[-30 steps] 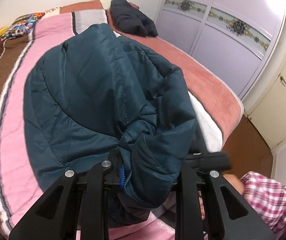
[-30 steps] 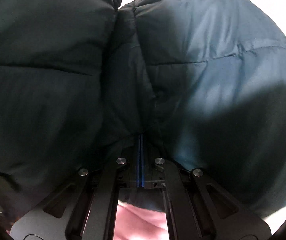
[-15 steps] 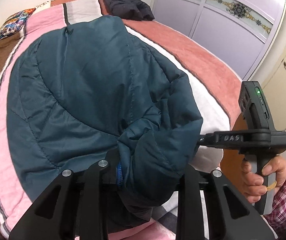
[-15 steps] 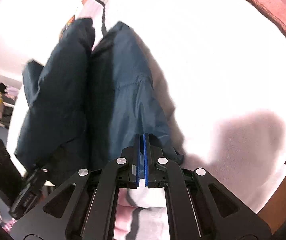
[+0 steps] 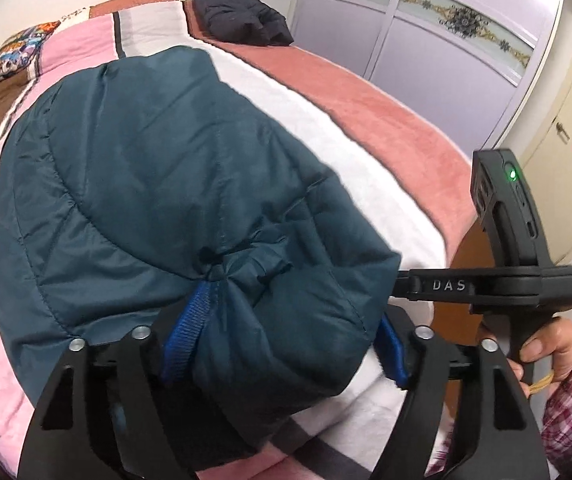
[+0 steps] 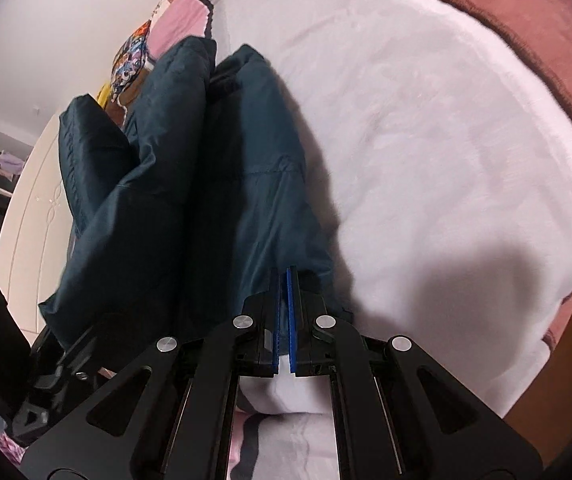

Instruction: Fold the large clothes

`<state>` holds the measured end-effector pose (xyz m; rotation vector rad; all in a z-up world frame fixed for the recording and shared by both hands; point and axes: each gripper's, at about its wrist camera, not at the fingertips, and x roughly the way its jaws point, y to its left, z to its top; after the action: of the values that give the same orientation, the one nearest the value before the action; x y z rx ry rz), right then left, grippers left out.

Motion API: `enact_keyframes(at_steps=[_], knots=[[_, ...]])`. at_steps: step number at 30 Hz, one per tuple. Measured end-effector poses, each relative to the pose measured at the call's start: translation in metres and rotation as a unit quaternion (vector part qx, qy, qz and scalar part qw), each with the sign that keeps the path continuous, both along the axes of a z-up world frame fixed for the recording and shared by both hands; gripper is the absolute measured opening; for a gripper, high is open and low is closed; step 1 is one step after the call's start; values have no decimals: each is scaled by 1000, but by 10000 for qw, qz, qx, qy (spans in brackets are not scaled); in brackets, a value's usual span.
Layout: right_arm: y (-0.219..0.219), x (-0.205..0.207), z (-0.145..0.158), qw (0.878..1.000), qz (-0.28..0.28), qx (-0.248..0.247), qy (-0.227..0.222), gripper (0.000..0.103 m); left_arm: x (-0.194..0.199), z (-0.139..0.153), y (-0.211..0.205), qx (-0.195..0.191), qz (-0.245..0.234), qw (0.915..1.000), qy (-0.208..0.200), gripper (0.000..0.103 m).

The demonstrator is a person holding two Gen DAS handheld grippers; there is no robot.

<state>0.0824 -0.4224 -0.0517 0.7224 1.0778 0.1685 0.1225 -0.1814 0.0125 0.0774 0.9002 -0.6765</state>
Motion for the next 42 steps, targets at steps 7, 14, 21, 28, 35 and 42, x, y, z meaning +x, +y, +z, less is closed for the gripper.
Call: enact_keyframes(at_steps=[7,14,21,28,35,42], knots=[[-20,-21,31,9989,-222,-199,-355,4,-8,26,17,-589,-81,9979,238,78],[-7,-39,84,9938,-132,-479,-992,4,-17,68,38,-1186,-273,9925,-91,78],[69,-34,140,9753,1104,-608,-1816,4,16,92,75,-523,525,9933,-885,51],[125,-11,114,9681,1828,-1022,-1374,4,107,76,80,-201,1191,9925,-206,41],[96,10,42,9857,1275,-1079,-197,0,146,40,49,417,1106,9928,197,41],[88,24,0,9882,1128,-1007,244,0,161,8,29,825,1063,9904,317,41]])
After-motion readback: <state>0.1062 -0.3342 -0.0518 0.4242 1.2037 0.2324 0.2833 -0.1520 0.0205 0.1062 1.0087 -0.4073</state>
